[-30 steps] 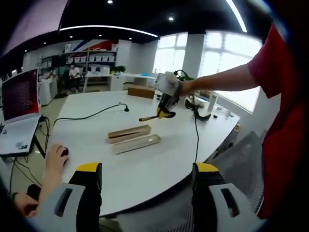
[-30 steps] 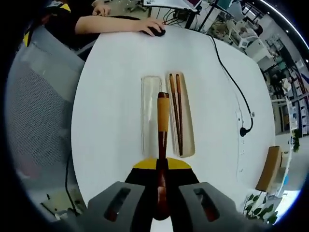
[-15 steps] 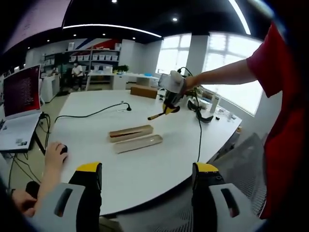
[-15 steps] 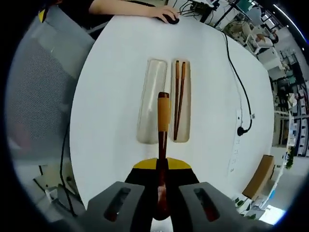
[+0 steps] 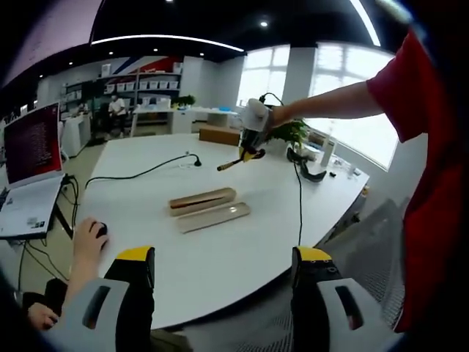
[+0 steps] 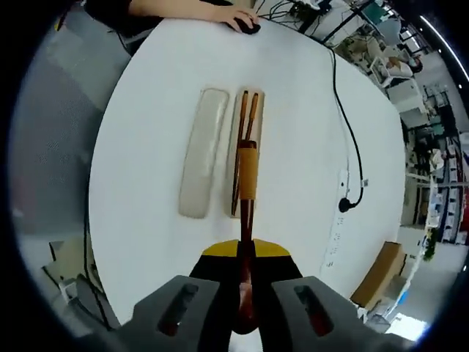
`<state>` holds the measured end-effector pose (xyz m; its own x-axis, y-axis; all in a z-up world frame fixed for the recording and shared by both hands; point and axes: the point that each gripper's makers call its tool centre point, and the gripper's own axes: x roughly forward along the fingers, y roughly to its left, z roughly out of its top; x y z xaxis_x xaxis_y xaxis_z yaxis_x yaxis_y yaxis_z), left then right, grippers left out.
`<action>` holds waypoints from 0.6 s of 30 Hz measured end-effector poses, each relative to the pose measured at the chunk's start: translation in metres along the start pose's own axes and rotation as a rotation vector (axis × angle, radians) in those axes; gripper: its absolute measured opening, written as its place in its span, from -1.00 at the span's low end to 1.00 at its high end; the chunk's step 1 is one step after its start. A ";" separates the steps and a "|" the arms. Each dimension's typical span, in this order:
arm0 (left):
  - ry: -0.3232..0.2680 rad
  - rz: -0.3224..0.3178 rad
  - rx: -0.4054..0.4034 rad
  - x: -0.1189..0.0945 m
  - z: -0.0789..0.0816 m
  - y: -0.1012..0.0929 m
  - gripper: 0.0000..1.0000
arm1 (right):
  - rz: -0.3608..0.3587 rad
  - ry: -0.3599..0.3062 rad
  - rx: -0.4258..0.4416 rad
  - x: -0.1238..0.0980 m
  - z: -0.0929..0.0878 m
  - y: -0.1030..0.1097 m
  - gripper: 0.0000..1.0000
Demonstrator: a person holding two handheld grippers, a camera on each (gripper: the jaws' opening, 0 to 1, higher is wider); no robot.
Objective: Arrange the utensils inside the cutlery case until each visible utensil rests in its matching compartment.
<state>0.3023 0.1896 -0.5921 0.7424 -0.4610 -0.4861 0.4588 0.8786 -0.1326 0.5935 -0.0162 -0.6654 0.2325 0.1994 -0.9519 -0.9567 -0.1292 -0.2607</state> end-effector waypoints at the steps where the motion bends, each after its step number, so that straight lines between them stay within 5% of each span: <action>1: 0.001 0.002 0.002 0.001 0.000 0.000 0.56 | 0.011 -0.022 0.002 0.001 0.007 0.003 -0.99; 7: 0.000 0.000 0.013 0.004 0.007 0.003 0.56 | 0.029 0.004 -0.009 0.011 0.013 -0.001 -0.99; 10: -0.002 -0.003 0.007 0.005 0.007 0.004 0.56 | 0.034 -0.027 0.108 0.020 0.019 -0.003 -0.99; 18: 0.008 -0.009 0.007 0.004 0.001 0.002 0.56 | 0.064 0.000 0.051 0.043 0.027 0.015 -0.99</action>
<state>0.3070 0.1897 -0.5932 0.7341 -0.4680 -0.4920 0.4690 0.8734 -0.1310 0.5844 0.0167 -0.7054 0.1701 0.1927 -0.9664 -0.9773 -0.0923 -0.1905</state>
